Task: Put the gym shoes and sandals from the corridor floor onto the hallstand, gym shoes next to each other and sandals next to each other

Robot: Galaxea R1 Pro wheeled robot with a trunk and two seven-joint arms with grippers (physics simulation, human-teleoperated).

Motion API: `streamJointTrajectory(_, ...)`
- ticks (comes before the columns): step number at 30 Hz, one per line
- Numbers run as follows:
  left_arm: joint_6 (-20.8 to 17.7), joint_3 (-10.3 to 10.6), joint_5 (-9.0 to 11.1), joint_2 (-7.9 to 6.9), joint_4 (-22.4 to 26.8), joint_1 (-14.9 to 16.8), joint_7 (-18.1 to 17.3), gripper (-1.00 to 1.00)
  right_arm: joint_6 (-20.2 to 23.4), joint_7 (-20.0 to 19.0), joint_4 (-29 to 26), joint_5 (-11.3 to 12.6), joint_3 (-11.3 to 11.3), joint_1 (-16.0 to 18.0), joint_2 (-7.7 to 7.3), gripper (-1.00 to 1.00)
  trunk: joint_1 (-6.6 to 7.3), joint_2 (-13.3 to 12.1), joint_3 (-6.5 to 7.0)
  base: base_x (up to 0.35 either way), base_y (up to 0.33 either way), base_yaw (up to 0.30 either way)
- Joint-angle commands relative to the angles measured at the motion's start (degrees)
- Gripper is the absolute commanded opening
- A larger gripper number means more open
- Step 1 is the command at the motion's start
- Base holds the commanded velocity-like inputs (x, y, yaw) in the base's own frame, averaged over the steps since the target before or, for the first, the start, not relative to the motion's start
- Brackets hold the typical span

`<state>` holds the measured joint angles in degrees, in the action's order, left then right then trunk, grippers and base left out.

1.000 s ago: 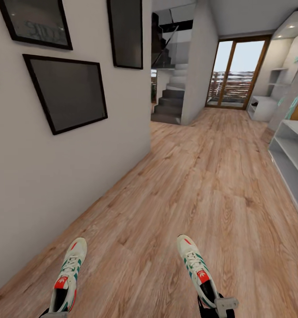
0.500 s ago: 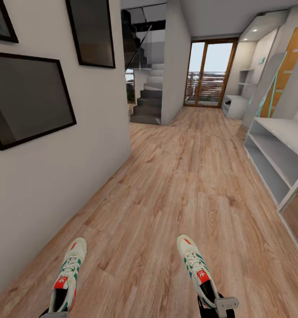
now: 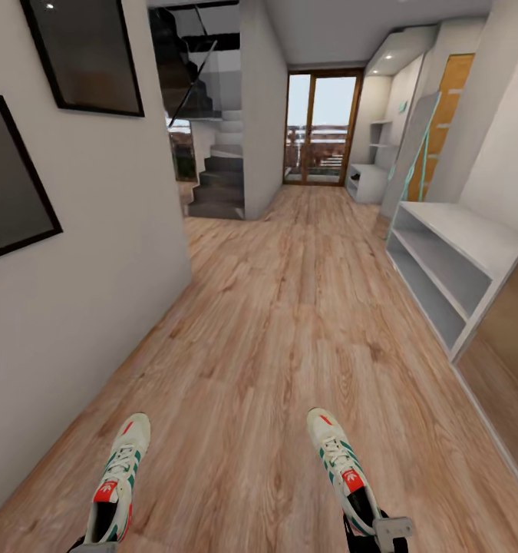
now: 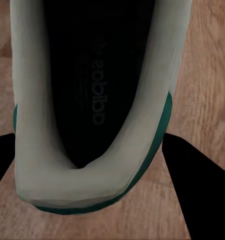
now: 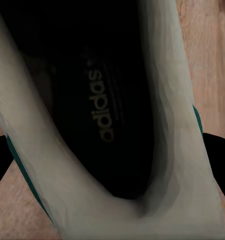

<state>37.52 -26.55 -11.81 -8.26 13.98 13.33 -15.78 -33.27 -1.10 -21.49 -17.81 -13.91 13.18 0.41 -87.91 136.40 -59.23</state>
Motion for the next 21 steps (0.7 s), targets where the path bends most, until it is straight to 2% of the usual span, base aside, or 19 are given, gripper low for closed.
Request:
streamJointTrajectory(1, 0.19, -0.52, -0.41, 0.01, -0.01, 0.03, -0.30, -1.00, -0.21, -0.12, 0.04, -0.47, -0.41, 0.04, 0.06, -1.00, -0.02, 0.02, -0.05, 0.337, 0.000, -0.283)
streamJointTrajectory(11, 0.18, -0.52, -0.41, 0.00, -0.01, 0.03, -0.30, -1.00, -0.21, -0.08, 0.04, -0.47, -0.41, 0.06, 0.11, -1.00, -0.02, 0.02, -0.05, 0.337, 0.000, -0.263)
streamJointTrajectory(21, 0.19, -0.52, -0.41, 0.00, -0.01, 0.03, -0.30, -1.00, -0.21, -0.05, 0.04, -0.47, -0.41, 0.08, 0.12, -1.00, -0.02, 0.02, -0.05, 0.337, 0.000, -0.047)
